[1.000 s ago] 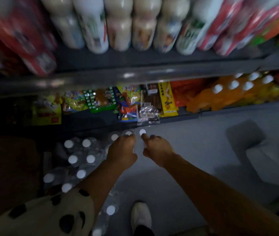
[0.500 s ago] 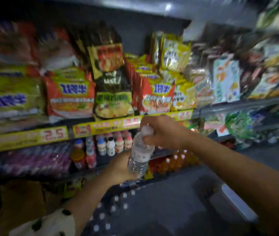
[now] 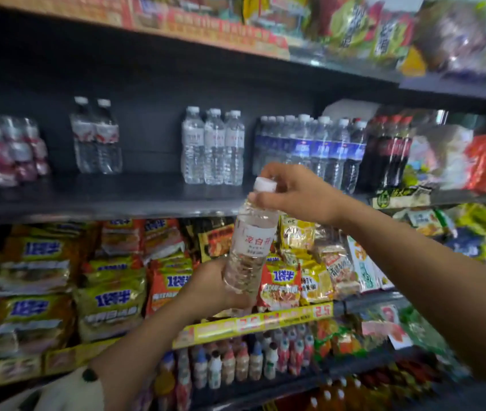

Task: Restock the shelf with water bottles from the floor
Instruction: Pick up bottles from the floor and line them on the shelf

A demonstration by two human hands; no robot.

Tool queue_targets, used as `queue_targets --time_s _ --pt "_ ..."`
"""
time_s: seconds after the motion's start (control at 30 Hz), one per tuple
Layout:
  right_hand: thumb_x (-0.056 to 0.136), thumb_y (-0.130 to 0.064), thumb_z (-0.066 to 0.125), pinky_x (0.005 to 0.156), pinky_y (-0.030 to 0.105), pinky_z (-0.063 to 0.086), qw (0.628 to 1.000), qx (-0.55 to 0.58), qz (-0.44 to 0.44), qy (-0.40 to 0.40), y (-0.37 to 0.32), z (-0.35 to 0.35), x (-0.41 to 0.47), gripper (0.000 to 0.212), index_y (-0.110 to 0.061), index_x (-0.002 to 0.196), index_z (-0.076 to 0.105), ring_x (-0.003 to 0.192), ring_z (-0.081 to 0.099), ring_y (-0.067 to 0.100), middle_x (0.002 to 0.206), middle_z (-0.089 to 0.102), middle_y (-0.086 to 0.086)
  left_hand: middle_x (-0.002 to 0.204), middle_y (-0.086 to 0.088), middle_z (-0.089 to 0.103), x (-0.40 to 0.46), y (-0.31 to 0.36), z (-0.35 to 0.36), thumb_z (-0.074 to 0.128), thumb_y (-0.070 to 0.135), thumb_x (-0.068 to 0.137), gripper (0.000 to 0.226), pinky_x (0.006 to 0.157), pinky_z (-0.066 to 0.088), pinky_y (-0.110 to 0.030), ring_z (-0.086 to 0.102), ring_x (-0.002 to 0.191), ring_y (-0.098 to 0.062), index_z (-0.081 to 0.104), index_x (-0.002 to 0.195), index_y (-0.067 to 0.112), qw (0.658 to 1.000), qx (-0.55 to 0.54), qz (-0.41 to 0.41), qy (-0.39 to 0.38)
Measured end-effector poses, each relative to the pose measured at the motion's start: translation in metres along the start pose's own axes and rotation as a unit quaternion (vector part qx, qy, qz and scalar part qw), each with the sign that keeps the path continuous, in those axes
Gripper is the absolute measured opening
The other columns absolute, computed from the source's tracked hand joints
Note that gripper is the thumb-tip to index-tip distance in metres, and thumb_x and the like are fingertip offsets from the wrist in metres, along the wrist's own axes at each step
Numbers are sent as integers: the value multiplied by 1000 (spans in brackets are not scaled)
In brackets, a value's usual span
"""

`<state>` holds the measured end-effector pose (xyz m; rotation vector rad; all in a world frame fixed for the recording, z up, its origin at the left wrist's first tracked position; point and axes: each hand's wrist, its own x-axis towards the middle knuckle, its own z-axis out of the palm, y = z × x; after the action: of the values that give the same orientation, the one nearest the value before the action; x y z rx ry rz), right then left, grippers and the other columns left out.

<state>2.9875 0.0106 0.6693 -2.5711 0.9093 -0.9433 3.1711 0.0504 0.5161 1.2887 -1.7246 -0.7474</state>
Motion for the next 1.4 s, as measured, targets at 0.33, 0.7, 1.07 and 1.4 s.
queue_targets --time_s 0.33,0.7,1.07,1.4 --pt "85 -42 59 65 34 45 980 -178 -64 64 -51 -37 127 32 -16 67 52 74 58 25 76 60 4 94 3 75 53 61 -88 92 17 55 49 88 53 -32 71 91 -13 68 99 18 999 22 2 46" --pt "85 -42 52 65 31 41 975 -199 -68 72 10 -22 293 32 -16 67 53 74 58 27 70 57 1 110 -4 67 164 32 -180 85 26 69 61 84 46 -24 62 99 -15 57 121 13 972 149 -109 146" --pt "88 -44 52 67 30 38 974 -215 -61 31 78 17 380 34 -14 75 58 80 55 26 84 59 6 104 -5 66 234 -29 -194 77 11 76 40 84 51 -26 63 94 -17 62 112 8 926 297 -167 162" --pt "87 -43 52 68 28 39 983 -178 -39 13 88 28 405 31 -14 79 59 82 57 25 85 58 4 114 -6 63 249 -30 -193 76 14 72 42 92 52 -38 62 103 -23 63 112 15 898 372 -185 142"
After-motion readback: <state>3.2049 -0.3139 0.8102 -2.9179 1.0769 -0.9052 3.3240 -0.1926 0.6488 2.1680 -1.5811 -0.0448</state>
